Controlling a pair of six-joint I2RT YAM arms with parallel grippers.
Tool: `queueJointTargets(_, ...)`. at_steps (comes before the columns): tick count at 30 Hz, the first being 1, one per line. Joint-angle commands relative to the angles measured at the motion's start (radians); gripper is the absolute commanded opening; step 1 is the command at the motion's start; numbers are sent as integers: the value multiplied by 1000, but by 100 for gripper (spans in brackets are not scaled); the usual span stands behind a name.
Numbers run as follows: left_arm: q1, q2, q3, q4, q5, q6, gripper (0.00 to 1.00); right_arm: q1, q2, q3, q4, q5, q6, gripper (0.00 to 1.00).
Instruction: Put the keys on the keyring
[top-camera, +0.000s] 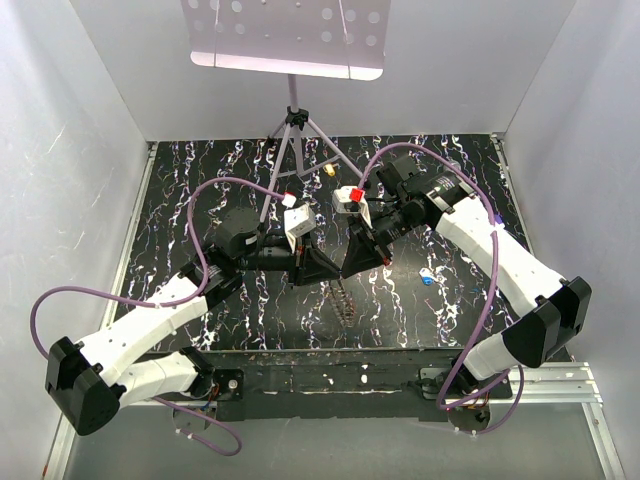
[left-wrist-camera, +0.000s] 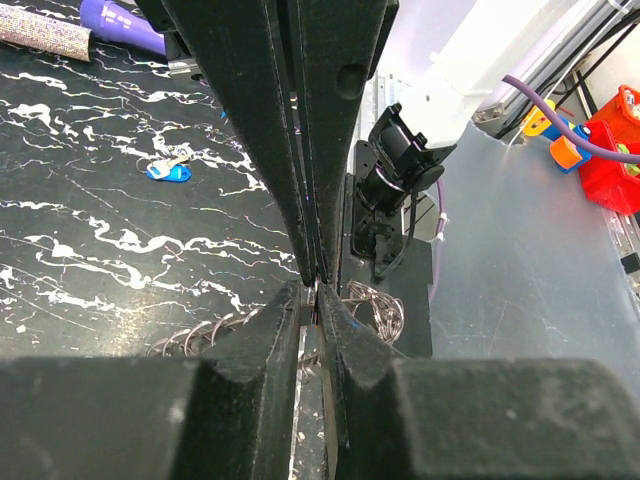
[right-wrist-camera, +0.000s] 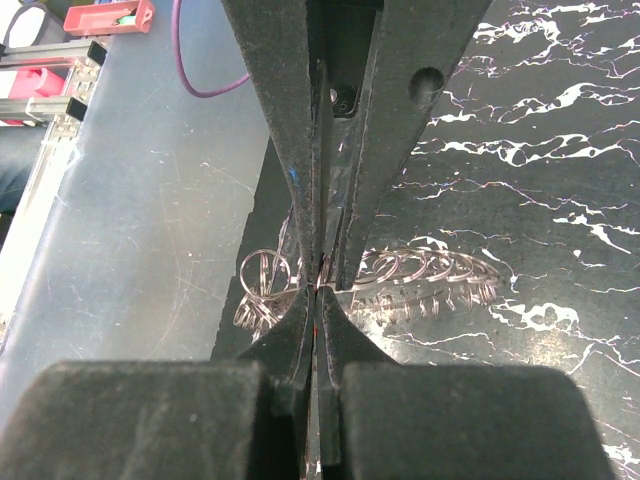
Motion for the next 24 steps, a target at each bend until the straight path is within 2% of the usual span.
queueJointTargets(1,-3,-2,-1,4,16,-4,12,6,-3,47,-1,-45,-5,1)
queueJointTargets(9,-2,15,4,-8,33,-14,6,6,-2,47,5,-40,3,1)
queueJointTargets(11,-3,20,7,-11,41,-11,0,6,-3,46,3,-39,3,1)
queueJointTargets(20,-3,-6,21,-80,-8,20,0,5,-12,50,14,-16,23,1)
queueJointTargets(21,-3,-17,19,-91,-14,25,0,5,-14,55,10,-8,21,9)
queueJointTargets(24,-2,-49,18,-103,-37,34,0,-6,-25,68,-13,4,8,41)
